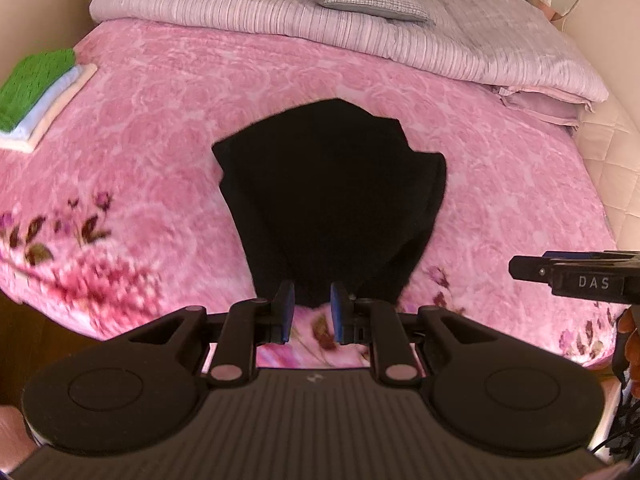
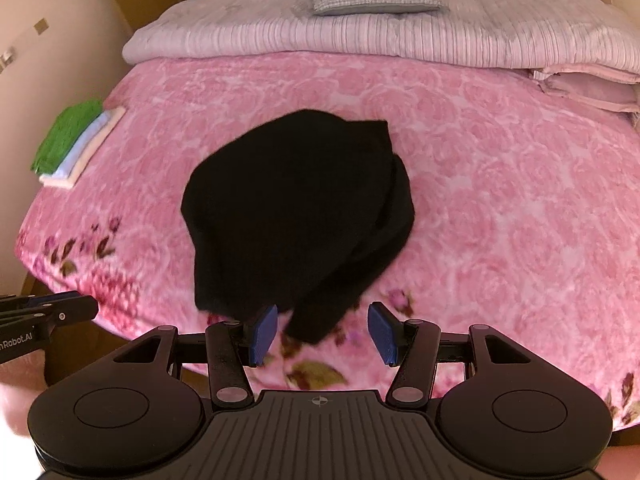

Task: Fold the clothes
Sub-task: 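Open both grippers to drop the garment, then reach toward its edge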

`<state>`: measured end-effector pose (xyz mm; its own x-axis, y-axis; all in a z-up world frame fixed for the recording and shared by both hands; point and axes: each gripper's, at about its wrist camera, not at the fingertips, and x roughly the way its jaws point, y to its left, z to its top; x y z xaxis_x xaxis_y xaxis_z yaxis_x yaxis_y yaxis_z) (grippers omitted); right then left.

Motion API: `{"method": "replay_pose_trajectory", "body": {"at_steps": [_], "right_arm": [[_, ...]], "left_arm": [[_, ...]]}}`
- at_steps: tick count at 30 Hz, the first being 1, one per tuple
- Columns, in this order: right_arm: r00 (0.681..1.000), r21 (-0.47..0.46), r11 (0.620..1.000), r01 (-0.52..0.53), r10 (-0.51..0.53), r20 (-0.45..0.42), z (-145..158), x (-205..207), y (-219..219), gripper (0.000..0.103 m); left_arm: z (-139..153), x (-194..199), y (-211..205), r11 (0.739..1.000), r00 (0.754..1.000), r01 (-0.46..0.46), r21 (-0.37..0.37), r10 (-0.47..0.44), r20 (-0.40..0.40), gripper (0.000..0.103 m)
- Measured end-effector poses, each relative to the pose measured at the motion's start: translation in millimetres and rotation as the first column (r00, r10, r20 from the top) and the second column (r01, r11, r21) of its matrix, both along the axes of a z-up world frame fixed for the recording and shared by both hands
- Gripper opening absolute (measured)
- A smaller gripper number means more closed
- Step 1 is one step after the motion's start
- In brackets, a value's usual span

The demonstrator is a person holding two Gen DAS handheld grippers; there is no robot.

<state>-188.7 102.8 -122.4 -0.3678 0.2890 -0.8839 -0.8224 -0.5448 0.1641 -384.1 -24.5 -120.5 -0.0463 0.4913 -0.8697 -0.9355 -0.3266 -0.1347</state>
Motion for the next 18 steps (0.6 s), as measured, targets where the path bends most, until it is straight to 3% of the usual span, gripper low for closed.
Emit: {"method": "replay_pose_trajectory", "body": {"at_steps": [9,18], "right_arm": [[0.995,-0.017,0.995,0.097,-0.097,-0.006,-5,-50,30,0.054],[0.962,-0.096,0.958,0.270,-0.272,-0.006,-49,-47,49,0.054]], "left_arm": [[0,-61,51,0.997,0.997,0.074,-0.004,-0.074,0.003,0.016],[-55,-115,71,0.990,0.993,0.099,-0.104,-0.092,0.074,0.021]]}}
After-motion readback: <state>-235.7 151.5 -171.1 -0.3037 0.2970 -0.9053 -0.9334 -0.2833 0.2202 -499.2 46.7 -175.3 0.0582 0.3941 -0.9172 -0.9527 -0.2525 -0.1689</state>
